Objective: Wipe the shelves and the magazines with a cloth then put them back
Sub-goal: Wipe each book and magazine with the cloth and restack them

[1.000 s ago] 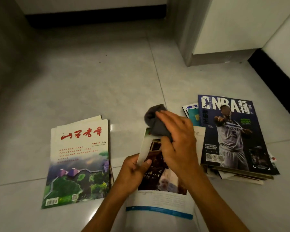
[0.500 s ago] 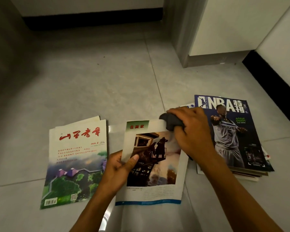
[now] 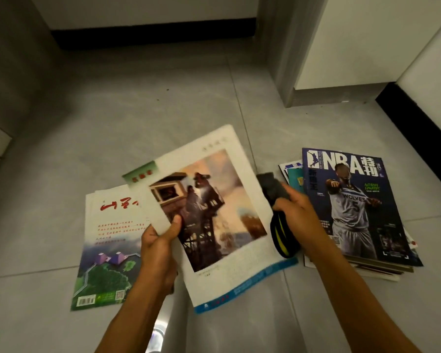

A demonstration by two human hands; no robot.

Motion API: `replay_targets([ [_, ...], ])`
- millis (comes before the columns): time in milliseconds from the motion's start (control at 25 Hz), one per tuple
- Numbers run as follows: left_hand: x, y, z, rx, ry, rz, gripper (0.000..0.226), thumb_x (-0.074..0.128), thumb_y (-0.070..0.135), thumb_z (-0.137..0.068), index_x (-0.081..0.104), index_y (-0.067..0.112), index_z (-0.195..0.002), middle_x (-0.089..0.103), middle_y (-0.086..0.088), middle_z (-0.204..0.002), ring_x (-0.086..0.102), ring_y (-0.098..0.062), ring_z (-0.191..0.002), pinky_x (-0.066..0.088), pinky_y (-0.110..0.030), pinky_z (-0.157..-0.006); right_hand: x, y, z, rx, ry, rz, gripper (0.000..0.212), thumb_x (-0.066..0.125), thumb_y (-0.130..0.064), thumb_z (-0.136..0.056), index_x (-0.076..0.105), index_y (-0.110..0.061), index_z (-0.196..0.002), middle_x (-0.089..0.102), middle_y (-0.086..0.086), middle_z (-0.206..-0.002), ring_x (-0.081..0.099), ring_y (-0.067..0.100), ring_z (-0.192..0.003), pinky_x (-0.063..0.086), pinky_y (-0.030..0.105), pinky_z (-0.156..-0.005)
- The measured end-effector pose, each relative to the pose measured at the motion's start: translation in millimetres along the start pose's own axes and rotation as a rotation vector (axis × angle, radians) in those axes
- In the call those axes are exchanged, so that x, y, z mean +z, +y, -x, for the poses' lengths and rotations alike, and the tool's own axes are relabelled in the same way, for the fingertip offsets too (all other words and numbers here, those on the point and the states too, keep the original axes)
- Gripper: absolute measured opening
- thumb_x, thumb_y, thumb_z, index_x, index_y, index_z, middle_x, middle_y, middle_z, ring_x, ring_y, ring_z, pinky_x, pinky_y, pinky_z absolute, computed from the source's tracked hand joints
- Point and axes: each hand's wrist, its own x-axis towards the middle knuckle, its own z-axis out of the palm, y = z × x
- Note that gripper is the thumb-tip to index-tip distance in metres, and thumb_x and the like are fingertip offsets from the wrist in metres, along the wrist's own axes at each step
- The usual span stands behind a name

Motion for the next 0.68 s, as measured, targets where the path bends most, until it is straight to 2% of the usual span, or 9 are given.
replay_targets([
  [80,-3.7,8.1,-11.0,-0.015,0.06,0.015,0.017,0.063,0.014,-0.088,0.063,0.021,-0.103,0.07,-0.002,-0.099,0.064,-0.025,-0.096,0.051,-0.047,-0.086,-8.0,12.0,20.5,0.021,-0.102,-0.014,0.035,0.044,0.001,-0.091,0.064,-0.026,-0.096,0.069,0.0,-0.076,0.067,0.016,-0.073,0.052,0.023,-0.061],
  [160,-4.7,14.0,-16.8,0.0,0.076,-0.082,0.012,0.064,0.014,-0.088,0.063,0.022,-0.097,0.069,-0.004,-0.098,0.063,-0.028,-0.097,0.05,-0.048,-0.089,-9.8,13.5,34.4,0.021,-0.135,-0.046,0.028,0.045,-0.004,-0.093,0.065,-0.022,-0.099,0.07,0.002,-0.077,0.069,0.021,-0.075,0.054,0.026,-0.063],
  [280,4.9,11.2,-6.5,0.032,-0.017,-0.232,0.01,0.062,0.013,-0.089,0.063,0.023,-0.09,0.069,0.001,-0.09,0.064,-0.021,-0.087,0.052,-0.036,-0.075,-2.7,-4.9,21.6,-0.016,0.004,-0.068,0.024,0.048,-0.01,-0.093,0.063,-0.029,-0.099,0.069,-0.003,-0.072,0.068,0.011,-0.065,0.053,0.021,-0.055],
  [400,16.1,6.1,8.8,0.046,-0.065,-0.295,0.01,0.061,0.016,-0.09,0.06,0.026,-0.089,0.068,0.006,-0.086,0.063,-0.011,-0.08,0.047,-0.027,-0.063,0.8,-29.4,-3.3,-0.149,0.077,-0.088,0.031,0.046,-0.01,-0.095,0.061,-0.035,-0.106,0.07,-0.006,-0.082,0.067,0.006,-0.07,0.053,0.018,-0.059],
  [520,21.7,13.4,10.6,0.063,0.007,-0.252,0.014,0.06,0.014,-0.091,0.06,0.027,-0.085,0.065,0.009,-0.084,0.06,-0.009,-0.078,0.043,-0.025,-0.064,-5.5,-27.5,-4.0,-0.197,-0.036,0.042,0.037,0.045,-0.008,-0.097,0.057,-0.04,-0.111,0.068,-0.007,-0.091,0.067,0.002,-0.076,0.052,0.013,-0.064],
  [600,18.0,20.8,3.1,0.079,0.099,-0.174,0.016,0.06,0.012,-0.091,0.06,0.026,-0.084,0.064,0.008,-0.084,0.059,-0.01,-0.079,0.043,-0.028,-0.072,-10.4,-9.5,8.7,-0.154,-0.173,0.208,0.037,0.044,-0.009,-0.098,0.056,-0.042,-0.109,0.069,-0.009,-0.09,0.067,0.002,-0.079,0.053,0.016,-0.068],
  [680,9.6,24.9,-5.0,0.086,0.11,-0.184,0.014,0.061,0.013,-0.091,0.062,0.026,-0.085,0.066,0.006,-0.086,0.061,-0.015,-0.084,0.045,-0.033,-0.079,-10.9,5.8,19.4,-0.091,-0.236,0.256,0.034,0.043,-0.012,-0.099,0.056,-0.042,-0.108,0.07,-0.011,-0.089,0.067,0.004,-0.084,0.052,0.017,-0.07],
])
